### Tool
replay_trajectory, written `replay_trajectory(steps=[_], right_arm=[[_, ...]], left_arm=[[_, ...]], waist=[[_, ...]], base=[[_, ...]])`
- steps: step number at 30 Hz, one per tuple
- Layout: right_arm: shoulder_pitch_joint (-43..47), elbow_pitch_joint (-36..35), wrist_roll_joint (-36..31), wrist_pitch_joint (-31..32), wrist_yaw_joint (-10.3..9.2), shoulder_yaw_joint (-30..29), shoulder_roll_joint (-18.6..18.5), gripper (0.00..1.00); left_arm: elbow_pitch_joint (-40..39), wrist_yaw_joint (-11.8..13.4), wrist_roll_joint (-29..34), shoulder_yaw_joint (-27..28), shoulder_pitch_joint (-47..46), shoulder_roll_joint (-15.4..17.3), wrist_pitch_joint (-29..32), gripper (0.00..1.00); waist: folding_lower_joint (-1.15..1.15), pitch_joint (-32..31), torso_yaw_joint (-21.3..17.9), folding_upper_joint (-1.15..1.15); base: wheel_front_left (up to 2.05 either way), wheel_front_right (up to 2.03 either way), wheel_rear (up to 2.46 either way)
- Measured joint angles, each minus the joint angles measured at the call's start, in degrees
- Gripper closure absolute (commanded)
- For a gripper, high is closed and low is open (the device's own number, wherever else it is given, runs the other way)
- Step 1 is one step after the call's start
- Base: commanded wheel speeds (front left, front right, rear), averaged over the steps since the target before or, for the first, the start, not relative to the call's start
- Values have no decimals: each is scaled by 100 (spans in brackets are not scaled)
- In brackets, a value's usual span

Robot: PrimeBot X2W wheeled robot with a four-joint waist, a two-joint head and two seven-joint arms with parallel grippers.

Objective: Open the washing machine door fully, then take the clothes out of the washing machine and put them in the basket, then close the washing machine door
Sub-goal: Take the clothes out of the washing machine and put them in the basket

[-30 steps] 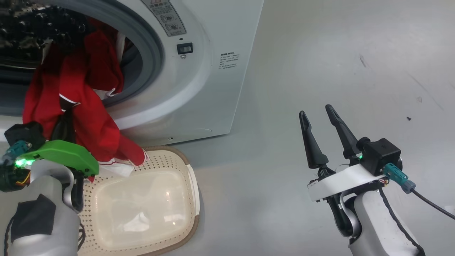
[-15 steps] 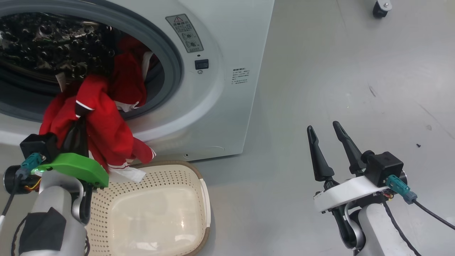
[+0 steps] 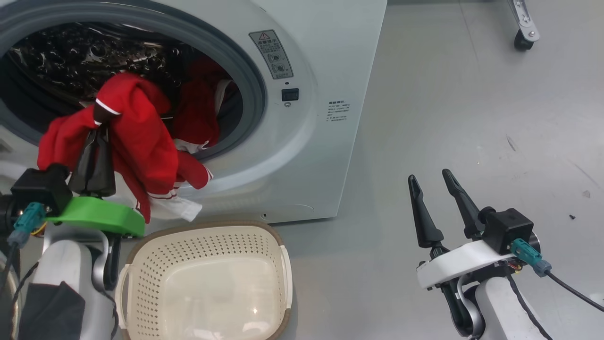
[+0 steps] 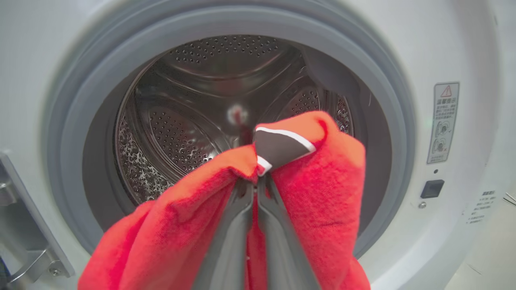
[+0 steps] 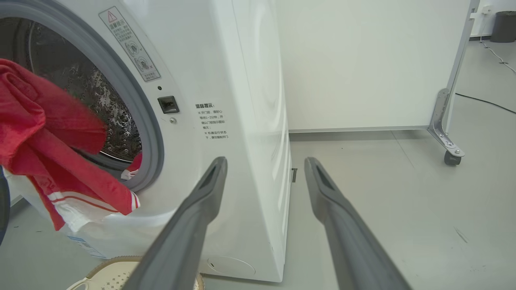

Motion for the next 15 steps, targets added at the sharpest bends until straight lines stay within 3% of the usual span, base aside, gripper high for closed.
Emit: replay_trajectory(steps=[15], right_arm=[[96, 31, -9, 0, 66, 22, -2, 0]], left_arm=[[-42, -5, 153, -588, 1091, 7, 1, 100]], waist=[[0, -41, 19, 0]], base=[[0, 0, 0]])
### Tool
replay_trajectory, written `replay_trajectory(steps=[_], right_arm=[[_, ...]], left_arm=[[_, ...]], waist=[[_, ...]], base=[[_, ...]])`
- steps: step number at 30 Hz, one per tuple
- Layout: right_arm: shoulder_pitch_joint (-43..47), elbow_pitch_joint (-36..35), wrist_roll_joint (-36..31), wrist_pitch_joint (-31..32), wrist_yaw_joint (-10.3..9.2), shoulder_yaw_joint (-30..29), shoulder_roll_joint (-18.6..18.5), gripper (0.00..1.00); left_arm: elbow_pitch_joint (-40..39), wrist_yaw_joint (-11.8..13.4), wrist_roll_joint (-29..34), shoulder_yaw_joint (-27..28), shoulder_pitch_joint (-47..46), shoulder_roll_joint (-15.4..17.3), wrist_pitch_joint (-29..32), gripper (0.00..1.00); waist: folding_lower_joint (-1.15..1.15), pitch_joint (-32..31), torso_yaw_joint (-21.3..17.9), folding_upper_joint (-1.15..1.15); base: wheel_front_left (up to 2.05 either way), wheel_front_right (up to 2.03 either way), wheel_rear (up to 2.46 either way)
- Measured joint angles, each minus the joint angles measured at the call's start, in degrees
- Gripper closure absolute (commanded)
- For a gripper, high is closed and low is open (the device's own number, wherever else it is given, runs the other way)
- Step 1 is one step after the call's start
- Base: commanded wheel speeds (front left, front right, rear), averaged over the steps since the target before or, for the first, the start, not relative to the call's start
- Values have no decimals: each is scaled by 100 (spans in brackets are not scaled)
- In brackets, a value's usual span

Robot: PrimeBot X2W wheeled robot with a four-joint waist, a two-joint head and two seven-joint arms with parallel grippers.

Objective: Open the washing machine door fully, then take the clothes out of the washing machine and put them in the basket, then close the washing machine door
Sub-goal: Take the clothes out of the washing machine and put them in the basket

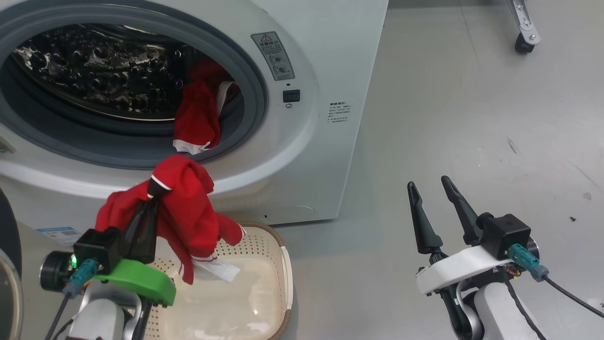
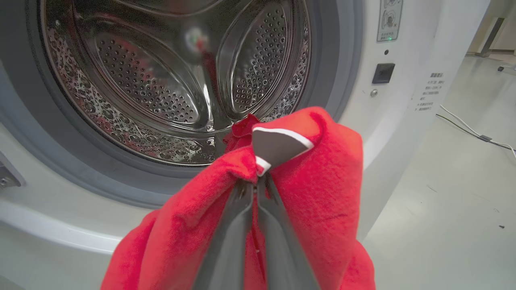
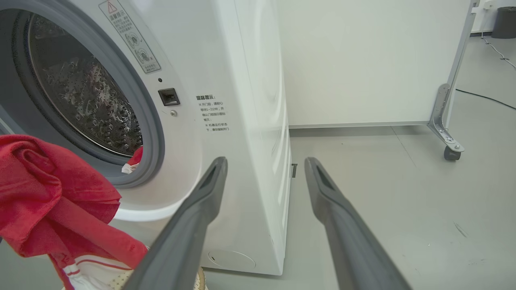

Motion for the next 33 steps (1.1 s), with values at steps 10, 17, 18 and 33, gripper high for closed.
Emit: replay_trajectory(steps=[10, 17, 18, 33], right_arm=[[-7, -41, -66, 0, 14, 138, 0, 0], [-13, -114, -119, 0, 15, 134, 0, 0], [-21, -129, -125, 0, 15, 136, 0, 0], [-362, -439, -137, 0, 5, 148, 1, 0]], left_arm=[[343, -16, -58, -144, 321, 45, 236, 100], [612, -16, -140, -270, 322, 70, 448, 100], [661, -18, -136, -281, 321, 89, 481, 100], [1471, -18, 13, -576, -208, 435, 1139, 100]], waist=[[0, 263, -126, 0], [0, 550, -230, 0], [0, 604, -249, 0], [0, 1559, -610, 0]], base=[[0, 0, 0], [0, 0, 0], [0, 0, 0], [0, 0, 0]])
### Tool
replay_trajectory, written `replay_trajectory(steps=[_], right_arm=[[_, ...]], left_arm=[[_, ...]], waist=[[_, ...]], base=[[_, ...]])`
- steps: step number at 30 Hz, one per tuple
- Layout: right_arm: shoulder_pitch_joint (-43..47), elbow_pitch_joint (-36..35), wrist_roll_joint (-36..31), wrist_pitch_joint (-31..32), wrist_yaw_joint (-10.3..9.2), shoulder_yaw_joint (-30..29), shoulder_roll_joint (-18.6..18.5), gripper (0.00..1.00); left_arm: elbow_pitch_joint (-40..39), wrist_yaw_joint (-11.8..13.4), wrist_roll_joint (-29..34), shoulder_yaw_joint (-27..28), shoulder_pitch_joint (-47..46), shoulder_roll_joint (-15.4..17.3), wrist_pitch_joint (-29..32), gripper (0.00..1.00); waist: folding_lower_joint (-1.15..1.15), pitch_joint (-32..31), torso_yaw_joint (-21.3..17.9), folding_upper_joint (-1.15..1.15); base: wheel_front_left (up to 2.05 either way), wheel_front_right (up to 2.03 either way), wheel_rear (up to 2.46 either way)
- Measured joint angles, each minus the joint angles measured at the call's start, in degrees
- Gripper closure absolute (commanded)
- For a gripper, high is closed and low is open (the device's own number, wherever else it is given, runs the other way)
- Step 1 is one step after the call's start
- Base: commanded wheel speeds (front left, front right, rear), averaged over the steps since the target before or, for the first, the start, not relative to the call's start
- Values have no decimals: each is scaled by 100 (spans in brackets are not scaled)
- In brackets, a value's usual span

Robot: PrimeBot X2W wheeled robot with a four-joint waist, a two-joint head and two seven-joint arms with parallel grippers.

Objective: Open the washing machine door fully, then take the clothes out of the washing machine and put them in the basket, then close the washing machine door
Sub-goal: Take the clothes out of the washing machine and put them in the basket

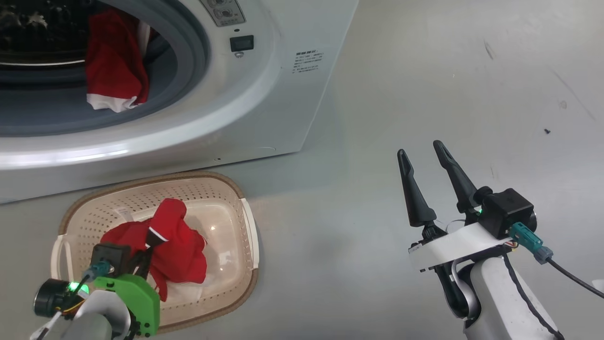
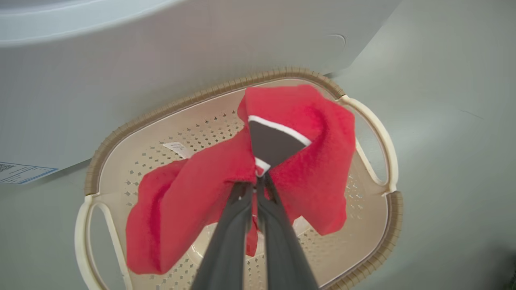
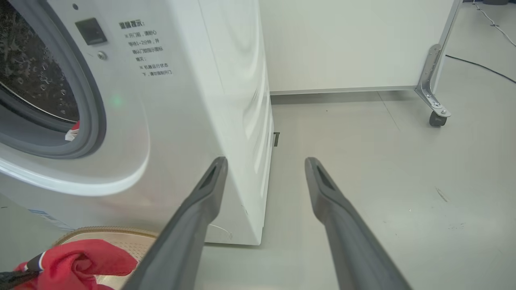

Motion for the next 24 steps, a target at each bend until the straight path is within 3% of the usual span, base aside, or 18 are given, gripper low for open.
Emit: replay_trajectory(steps=[8, 24], right_arm=[[-176, -80, 40, 0, -57, 52, 2, 0], [-357, -220, 98, -22, -200, 83, 8, 0]], left_arm=[[590, 0, -12, -112, -377, 118, 405, 100], [1248, 0, -68, -186, -1076, 104, 597, 100]], waist=[[0, 510, -277, 0], [0, 1087, -616, 0]], base=[[0, 0, 0], [0, 0, 0]])
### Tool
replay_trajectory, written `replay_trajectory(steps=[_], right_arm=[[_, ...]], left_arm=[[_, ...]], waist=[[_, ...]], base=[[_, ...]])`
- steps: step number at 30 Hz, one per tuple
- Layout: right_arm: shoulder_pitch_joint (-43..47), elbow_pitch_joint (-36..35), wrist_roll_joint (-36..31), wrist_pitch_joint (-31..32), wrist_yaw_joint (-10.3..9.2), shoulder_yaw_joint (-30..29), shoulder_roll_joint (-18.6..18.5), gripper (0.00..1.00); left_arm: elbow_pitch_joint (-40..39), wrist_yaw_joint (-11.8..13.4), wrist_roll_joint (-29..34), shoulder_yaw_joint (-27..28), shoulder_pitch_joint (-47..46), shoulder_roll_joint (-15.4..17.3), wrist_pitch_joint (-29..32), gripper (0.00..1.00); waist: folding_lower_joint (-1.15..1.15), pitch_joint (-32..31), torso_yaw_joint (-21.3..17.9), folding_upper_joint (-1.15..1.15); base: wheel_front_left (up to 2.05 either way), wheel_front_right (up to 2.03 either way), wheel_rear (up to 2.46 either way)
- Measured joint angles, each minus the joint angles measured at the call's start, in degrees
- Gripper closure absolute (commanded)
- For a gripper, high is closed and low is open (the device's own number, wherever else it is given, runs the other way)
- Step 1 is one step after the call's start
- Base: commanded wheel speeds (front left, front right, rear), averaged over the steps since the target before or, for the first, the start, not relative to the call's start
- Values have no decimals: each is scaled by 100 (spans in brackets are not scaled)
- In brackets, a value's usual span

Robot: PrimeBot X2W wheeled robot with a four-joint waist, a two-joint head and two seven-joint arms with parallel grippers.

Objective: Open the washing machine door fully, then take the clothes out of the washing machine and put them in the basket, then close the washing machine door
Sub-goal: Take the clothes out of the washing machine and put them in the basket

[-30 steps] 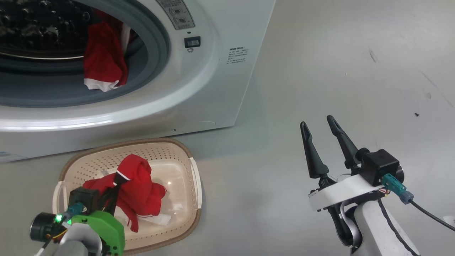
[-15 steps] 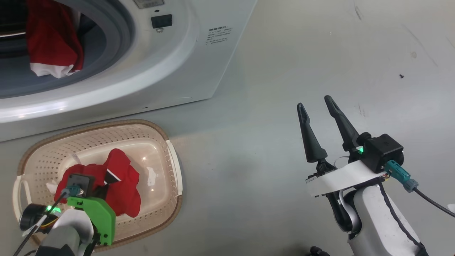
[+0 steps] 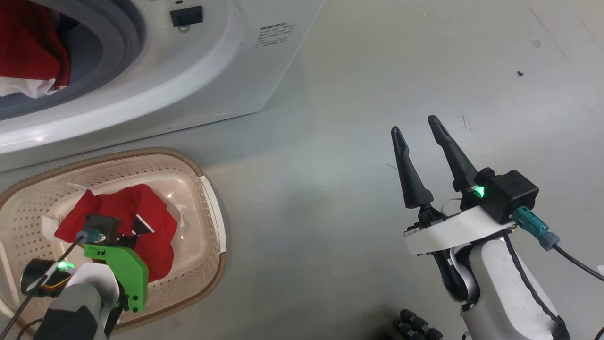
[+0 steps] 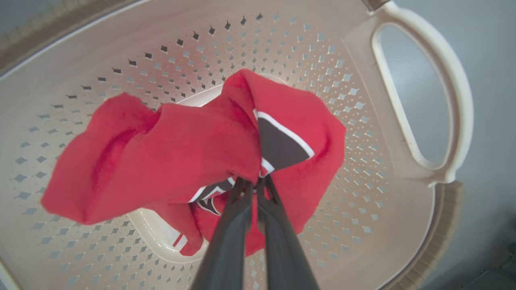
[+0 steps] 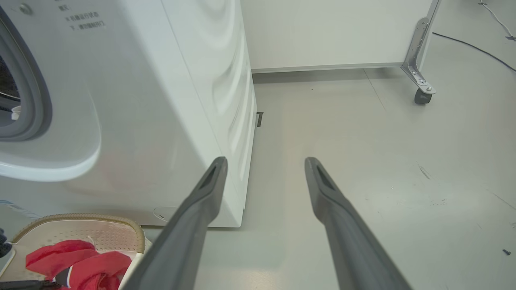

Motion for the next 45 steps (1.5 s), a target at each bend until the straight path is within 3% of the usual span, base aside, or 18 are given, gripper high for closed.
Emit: replay_trajectory(steps=[8, 9, 10, 11, 12, 29, 36, 45], right_arm=[[-20, -10, 5, 0, -52, 5, 1, 0], [-22, -9, 5, 0, -52, 7, 1, 0], [-24, -9, 5, 0, -53, 5, 2, 0], [-24, -7, 4, 0, -56, -4, 2, 0], [-24, -4, 4, 0, -57, -12, 1, 0], [-123, 142, -8, 0, -53, -73, 2, 0], [-115, 280, -66, -1, -43, -229, -1, 0], [-61, 438, -74, -1, 10, -381, -2, 0]], left_arm=[[375, 0, -67, -52, -140, 1, -32, 100], [413, 0, -70, -43, -171, 1, -42, 93], [438, 0, -80, -35, -193, 1, -58, 60], [489, 0, -96, -35, -221, -9, -56, 60], [558, 0, -115, -36, -244, -30, -55, 0], [961, 0, -261, -103, -281, -269, -646, 0], [801, 0, -396, -234, -294, -512, -1121, 0], [589, 0, -454, -358, -309, -555, -1600, 0]], waist=[[0, 51, -15, 0], [0, 49, -9, 0], [0, 46, -2, 0], [0, 41, 8, 0], [0, 33, 23, 0], [0, -403, 255, 0], [0, -756, 444, 0], [0, -1251, 745, 0]], base=[[0, 0, 0], [0, 0, 0], [0, 0, 0], [0, 0, 0], [0, 0, 0], [0, 0, 0], [0, 0, 0], [0, 0, 0]])
